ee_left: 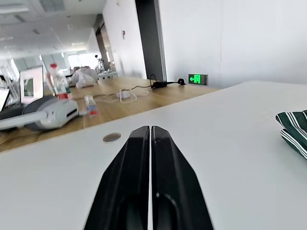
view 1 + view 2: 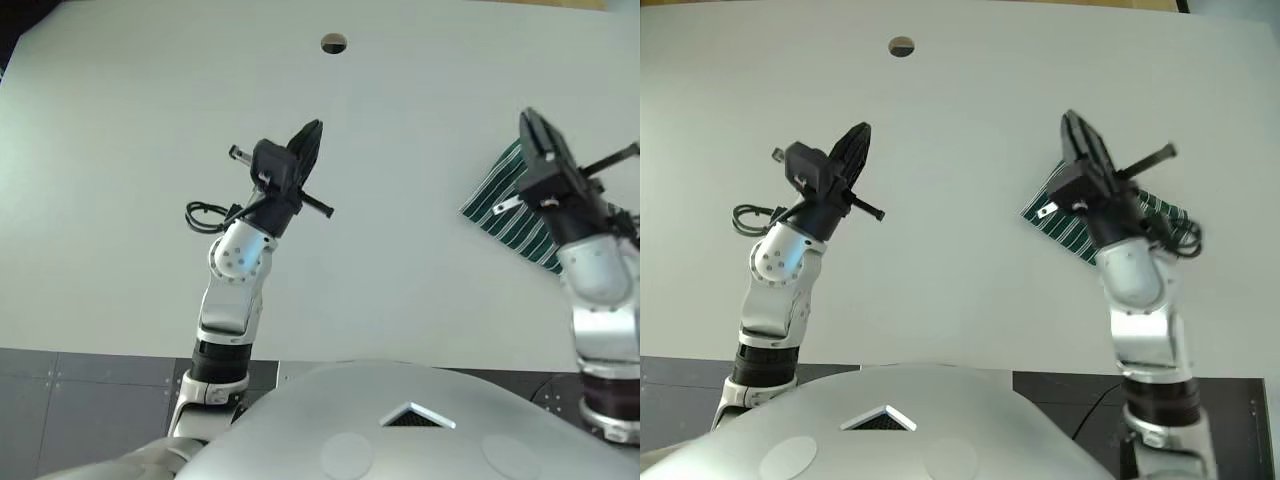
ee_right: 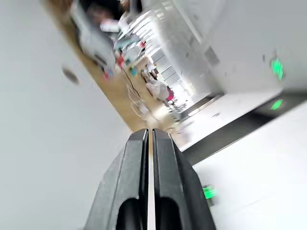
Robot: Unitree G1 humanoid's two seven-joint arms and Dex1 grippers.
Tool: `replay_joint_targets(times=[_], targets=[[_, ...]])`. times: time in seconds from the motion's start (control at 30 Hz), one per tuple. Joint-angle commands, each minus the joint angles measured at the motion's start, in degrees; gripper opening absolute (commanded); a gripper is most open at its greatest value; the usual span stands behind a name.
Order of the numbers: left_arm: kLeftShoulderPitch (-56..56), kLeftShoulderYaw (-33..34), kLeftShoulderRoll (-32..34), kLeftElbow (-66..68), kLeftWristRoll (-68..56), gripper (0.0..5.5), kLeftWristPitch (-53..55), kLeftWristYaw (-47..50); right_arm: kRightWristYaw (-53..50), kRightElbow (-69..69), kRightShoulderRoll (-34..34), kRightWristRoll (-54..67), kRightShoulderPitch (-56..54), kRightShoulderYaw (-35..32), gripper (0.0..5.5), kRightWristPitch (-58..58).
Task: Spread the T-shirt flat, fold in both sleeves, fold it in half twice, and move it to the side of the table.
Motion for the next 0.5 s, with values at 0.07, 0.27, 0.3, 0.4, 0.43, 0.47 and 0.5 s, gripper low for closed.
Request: replay_joint_targets(times=[0.07, 0.27, 0.3, 0.4, 0.43, 0.47, 0.5], targets=[[5.82, 4.21, -0.47, -1.08, 0.69, 0.1, -7.71, 3.2, -5.27, -3.23, 11.07, 11.06, 7.32, -2.68, 0.14, -9.74], [9.59, 6.07, -2.15, 1.77, 4.85, 0.1, -15.75, 8.04, -6.41, -1.11, 14.25, 8.05, 9.98, -2.21, 0.14, -17.82], [10.14, 5.98, -2.59, 2.64, 6.24, 0.1, -16.89, 9.21, -6.57, -0.51, 14.55, 7.71, 10.19, -2.33, 0.14, -18.33], [10.77, 6.23, -3.78, 4.87, 9.78, 0.1, -17.92, 12.55, -6.56, 1.12, 15.05, 7.43, 10.37, -2.46, 0.14, -19.22], [10.71, 6.64, -4.3, 5.4, 11.56, 0.1, -17.89, 14.41, -6.45, 1.66, 15.22, 7.71, 10.39, -2.56, 0.14, -19.2], [10.26, 7.35, -4.97, 5.75, 14.11, 0.1, -17.64, 17.09, -6.42, 2.41, 15.32, 7.97, 10.32, -2.8, 0.14, -19.26], [9.83, 7.84, -5.34, 5.95, 15.95, 0.1, -17.42, 18.95, -6.46, 2.95, 15.41, 8.17, 10.22, -3.03, 0.14, -19.27]])
